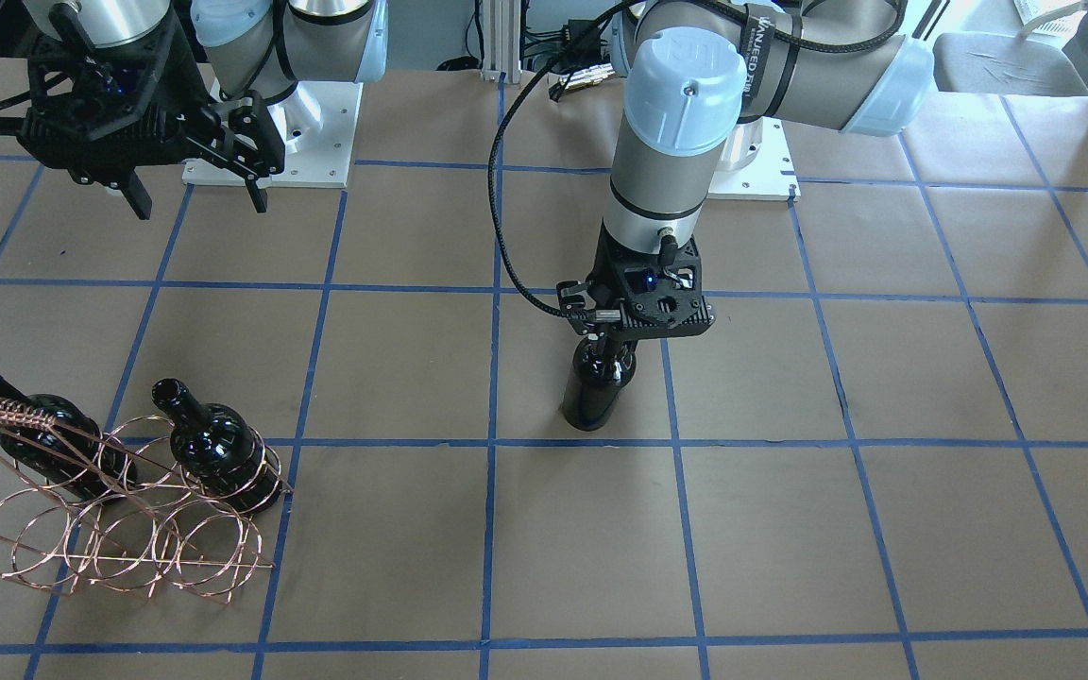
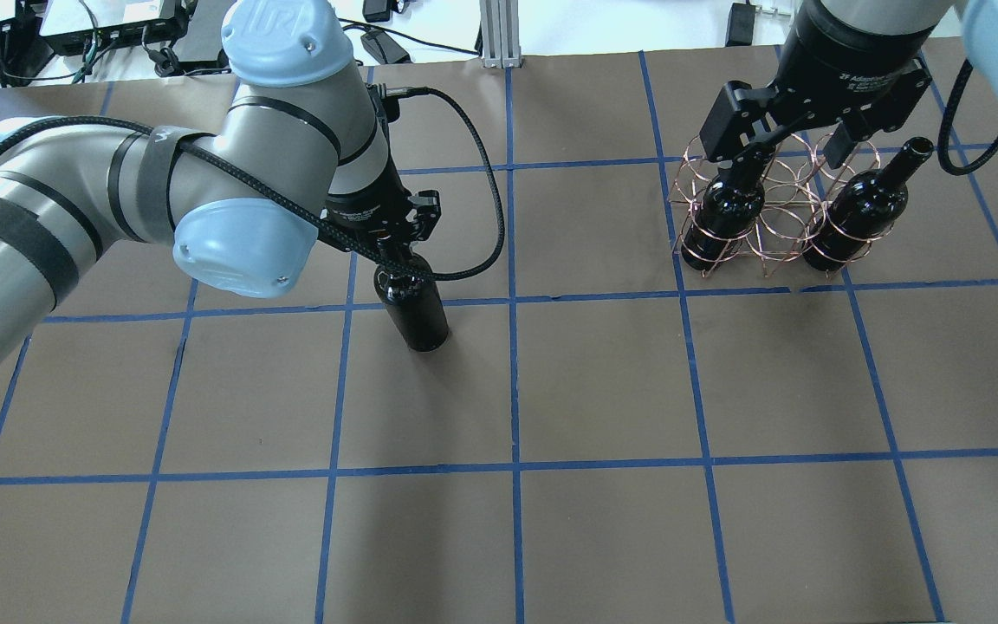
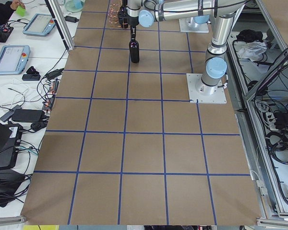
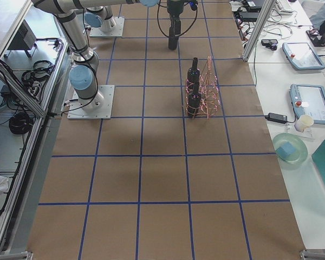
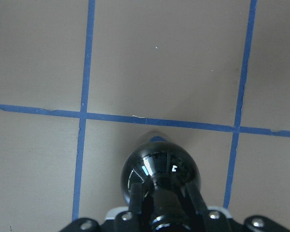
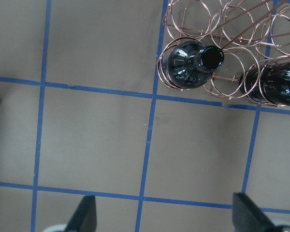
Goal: Place wine into wine basket
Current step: 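Carry the bottle toward the table center and set it upright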
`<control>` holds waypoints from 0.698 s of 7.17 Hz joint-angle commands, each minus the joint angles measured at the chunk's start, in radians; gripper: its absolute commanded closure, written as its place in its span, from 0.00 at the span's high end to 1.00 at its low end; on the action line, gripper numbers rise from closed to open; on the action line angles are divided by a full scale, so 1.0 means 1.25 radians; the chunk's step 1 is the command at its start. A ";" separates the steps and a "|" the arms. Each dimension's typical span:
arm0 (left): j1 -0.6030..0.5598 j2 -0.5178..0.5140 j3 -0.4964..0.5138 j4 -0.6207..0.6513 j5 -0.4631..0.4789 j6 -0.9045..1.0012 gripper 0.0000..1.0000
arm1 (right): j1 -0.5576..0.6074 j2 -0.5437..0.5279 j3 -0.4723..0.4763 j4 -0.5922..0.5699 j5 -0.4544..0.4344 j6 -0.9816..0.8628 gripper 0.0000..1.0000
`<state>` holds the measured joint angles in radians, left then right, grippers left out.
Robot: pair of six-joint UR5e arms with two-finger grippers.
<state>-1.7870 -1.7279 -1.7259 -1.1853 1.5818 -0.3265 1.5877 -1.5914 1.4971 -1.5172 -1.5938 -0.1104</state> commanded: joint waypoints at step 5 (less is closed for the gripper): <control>0.067 0.016 0.166 -0.084 -0.004 0.014 1.00 | 0.010 -0.004 0.000 0.000 0.001 0.039 0.99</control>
<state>-1.7508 -1.7099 -1.6203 -1.2211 1.5754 -0.3184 1.5935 -1.5947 1.4966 -1.5182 -1.5928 -0.0944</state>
